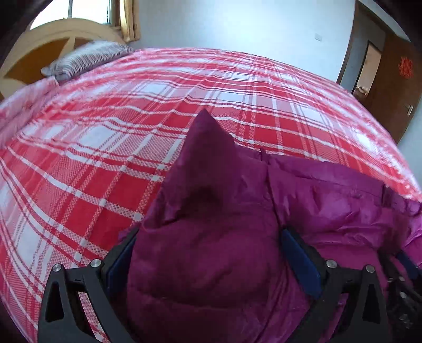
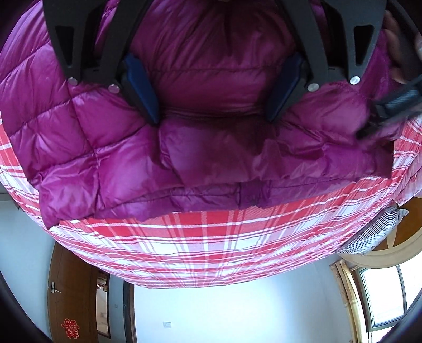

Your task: Fold large clothes

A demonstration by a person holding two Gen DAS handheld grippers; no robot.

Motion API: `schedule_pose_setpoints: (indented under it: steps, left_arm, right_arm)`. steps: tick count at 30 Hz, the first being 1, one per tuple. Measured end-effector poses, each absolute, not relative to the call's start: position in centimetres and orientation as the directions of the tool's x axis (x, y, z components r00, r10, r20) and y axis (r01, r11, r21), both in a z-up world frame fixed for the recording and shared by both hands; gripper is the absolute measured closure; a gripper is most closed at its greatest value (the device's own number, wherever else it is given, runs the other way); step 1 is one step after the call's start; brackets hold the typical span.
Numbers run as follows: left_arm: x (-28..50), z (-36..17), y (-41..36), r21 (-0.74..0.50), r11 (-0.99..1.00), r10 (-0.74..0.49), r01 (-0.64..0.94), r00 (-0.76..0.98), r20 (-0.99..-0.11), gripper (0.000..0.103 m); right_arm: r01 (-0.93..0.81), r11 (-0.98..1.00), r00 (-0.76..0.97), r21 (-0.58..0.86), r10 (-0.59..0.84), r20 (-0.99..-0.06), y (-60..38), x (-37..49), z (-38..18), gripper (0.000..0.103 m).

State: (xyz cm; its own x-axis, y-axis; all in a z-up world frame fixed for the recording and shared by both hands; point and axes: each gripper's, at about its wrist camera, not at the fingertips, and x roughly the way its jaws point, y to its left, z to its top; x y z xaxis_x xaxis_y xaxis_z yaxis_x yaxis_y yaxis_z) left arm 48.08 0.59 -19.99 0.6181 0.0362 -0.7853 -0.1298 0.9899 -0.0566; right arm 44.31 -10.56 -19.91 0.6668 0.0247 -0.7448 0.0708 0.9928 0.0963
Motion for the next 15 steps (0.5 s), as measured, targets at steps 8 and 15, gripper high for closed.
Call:
schedule_pose_setpoints:
  steps: [8,15]
  left_arm:
    - [47.9,-20.1,0.5,-0.040,0.991,0.051,-0.130,0.627,-0.777,0.001]
    - [47.9,-20.1,0.3,-0.028,0.992,0.059,-0.127,0.629,-0.775,0.001]
  right_arm:
    - [0.018,0.974,0.760,0.227,0.135,-0.636,-14.9,42.7,-14.9,0.018]
    - [0.264,0.920,0.682,0.290,0.034,-0.730,-25.2,45.5,-17.7,0.017]
